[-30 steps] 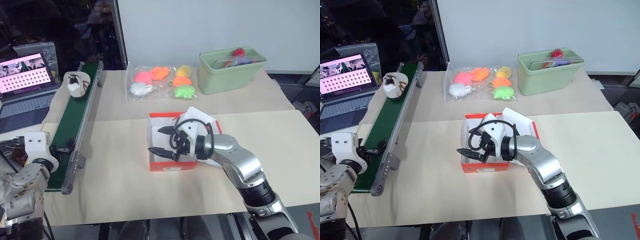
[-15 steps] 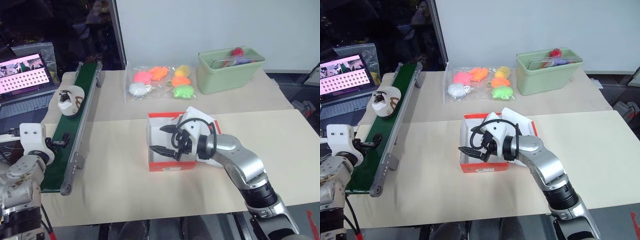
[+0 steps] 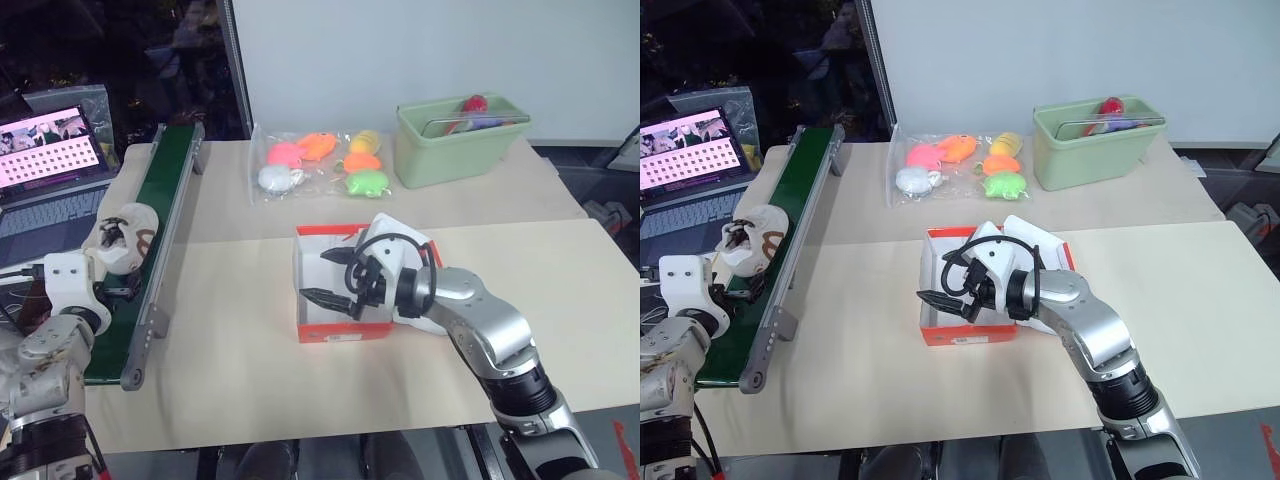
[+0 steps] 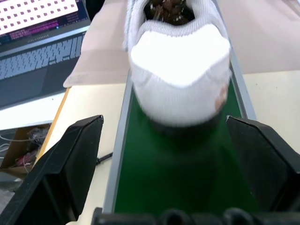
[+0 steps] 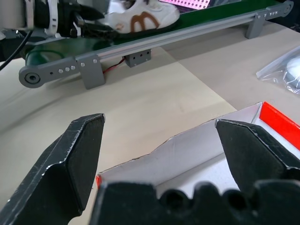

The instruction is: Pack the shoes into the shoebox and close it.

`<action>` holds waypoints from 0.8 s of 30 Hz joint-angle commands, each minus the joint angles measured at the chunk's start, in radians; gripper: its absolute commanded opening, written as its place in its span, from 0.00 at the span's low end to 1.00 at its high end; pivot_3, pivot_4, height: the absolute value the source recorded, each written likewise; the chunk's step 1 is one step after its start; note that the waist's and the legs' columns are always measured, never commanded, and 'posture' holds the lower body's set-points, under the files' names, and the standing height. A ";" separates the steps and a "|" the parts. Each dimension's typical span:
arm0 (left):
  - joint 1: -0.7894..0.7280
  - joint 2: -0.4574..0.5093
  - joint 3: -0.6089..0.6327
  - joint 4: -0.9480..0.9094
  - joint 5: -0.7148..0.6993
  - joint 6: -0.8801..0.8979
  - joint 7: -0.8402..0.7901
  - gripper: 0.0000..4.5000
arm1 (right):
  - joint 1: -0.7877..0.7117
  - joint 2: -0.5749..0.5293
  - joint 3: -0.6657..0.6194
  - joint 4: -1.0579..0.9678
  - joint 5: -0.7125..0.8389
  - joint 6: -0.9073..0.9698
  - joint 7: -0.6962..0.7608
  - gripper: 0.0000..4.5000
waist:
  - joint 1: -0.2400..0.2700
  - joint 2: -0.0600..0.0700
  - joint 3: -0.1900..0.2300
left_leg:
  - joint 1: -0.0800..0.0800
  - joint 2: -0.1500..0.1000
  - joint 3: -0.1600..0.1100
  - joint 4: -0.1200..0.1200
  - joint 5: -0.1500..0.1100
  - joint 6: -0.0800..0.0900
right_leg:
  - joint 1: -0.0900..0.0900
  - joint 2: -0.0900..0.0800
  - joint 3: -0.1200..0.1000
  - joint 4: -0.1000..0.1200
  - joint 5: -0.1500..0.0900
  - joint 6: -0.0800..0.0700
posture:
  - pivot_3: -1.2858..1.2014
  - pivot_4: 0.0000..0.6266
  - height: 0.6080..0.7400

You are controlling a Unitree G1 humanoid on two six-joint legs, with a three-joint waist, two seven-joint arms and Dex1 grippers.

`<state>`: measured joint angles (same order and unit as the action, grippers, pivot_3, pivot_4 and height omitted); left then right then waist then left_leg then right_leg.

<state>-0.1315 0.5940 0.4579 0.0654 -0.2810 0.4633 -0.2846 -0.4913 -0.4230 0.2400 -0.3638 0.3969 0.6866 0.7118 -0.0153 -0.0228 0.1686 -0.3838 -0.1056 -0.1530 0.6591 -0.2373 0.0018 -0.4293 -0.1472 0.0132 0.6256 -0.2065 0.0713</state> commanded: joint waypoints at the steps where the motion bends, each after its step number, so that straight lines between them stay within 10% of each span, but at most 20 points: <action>1: -0.004 0.000 -0.003 -0.017 0.000 0.014 0.002 1.00 | -0.012 0.004 -0.037 -0.052 0.023 0.003 -0.010 0.99 | 0.000 0.000 0.000 | 0.000 0.000 0.000 0.000 0.000 0.000 | 0.000 0.000 0.000 0.000 0.000 0.000 | 0.52 0.24 1.00; 4: -0.008 -0.005 -0.007 -0.023 -0.009 0.024 -0.005 1.00 | -0.015 0.003 -0.042 -0.056 0.027 0.006 -0.013 0.99 | 0.000 0.000 0.000 | 0.000 0.000 0.000 0.000 0.000 0.000 | 0.000 0.000 0.000 0.000 0.000 0.000 | 0.52 0.24 1.00; 10: -0.027 -0.005 -0.006 -0.033 -0.007 0.046 0.005 0.56 | -0.024 0.001 -0.051 -0.057 0.038 0.012 -0.018 1.00 | 0.005 0.000 0.000 | 0.001 0.000 0.000 0.000 0.000 0.000 | 0.000 0.000 0.000 0.001 0.000 0.000 | 0.52 0.24 1.00; 19: -0.112 -0.031 -0.018 -0.118 0.080 -0.044 0.152 0.56 | -0.058 0.033 -0.060 -0.015 0.023 0.004 -0.054 1.00 | 0.003 -0.002 0.000 | 0.002 0.000 0.000 0.000 0.000 0.000 | 0.002 0.000 0.000 0.000 0.000 -0.001 | 0.52 0.24 1.00; 24: -0.168 -0.052 -0.196 -0.272 0.309 -0.236 0.264 0.56 | -0.149 0.242 -0.233 0.103 0.162 0.105 -0.234 1.00 | 0.002 -0.004 0.000 | -0.002 0.000 0.001 0.000 0.001 -0.002 | -0.002 0.000 0.001 0.000 0.002 -0.003 | 0.52 0.24 1.00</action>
<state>-0.2654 0.5531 0.3156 -0.1026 -0.0366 0.3065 -0.0514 -0.5898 -0.2376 0.0946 -0.2856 0.4914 0.7530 0.5593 -0.0130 -0.0268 0.1687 -0.3866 -0.1055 -0.1520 0.6594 -0.2361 -0.0006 -0.4327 -0.1471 0.0148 0.6258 -0.2045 0.0683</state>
